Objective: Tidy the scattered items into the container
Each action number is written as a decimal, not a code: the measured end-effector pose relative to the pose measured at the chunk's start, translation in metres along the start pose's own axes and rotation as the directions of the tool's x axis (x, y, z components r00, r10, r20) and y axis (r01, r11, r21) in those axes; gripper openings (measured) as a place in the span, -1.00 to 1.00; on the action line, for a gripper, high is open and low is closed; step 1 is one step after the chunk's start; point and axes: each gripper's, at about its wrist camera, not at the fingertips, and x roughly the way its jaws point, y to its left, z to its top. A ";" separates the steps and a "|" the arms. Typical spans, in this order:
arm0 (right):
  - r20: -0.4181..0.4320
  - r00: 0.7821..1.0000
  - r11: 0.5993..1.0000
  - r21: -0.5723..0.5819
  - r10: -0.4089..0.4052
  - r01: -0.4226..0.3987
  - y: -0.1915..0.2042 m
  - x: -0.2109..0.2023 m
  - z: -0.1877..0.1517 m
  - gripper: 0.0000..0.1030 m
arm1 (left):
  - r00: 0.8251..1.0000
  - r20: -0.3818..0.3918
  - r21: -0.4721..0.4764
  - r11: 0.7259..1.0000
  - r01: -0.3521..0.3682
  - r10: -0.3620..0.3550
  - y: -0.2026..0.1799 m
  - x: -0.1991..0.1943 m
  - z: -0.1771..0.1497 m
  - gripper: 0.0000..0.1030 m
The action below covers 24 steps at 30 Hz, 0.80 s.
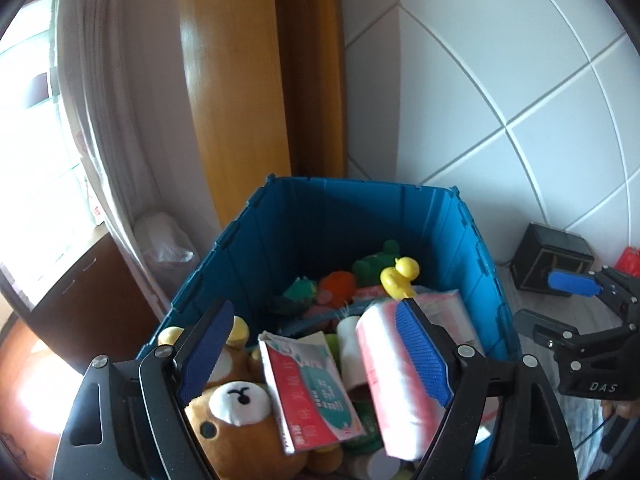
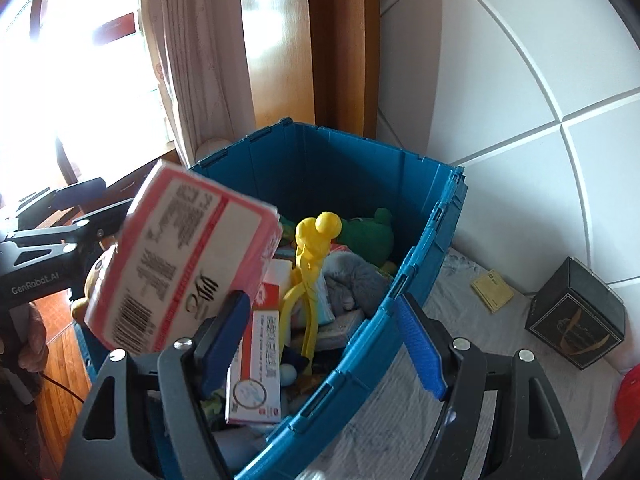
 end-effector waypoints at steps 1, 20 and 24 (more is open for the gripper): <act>0.014 1.000 1.000 0.012 -0.004 0.004 0.002 -0.001 0.001 0.54 | 1.000 0.010 0.005 1.000 -0.001 0.001 0.002 -0.003 0.000 0.63; 0.198 0.973 0.989 0.109 -0.116 0.095 -0.005 -0.086 -0.111 0.56 | 0.987 0.148 0.028 0.998 0.053 -0.057 -0.069 -0.111 -0.103 0.66; 0.216 0.961 0.982 0.118 -0.171 0.148 -0.013 -0.113 -0.152 0.56 | 0.986 0.168 0.014 1.000 0.016 -0.018 -0.092 -0.140 -0.136 0.67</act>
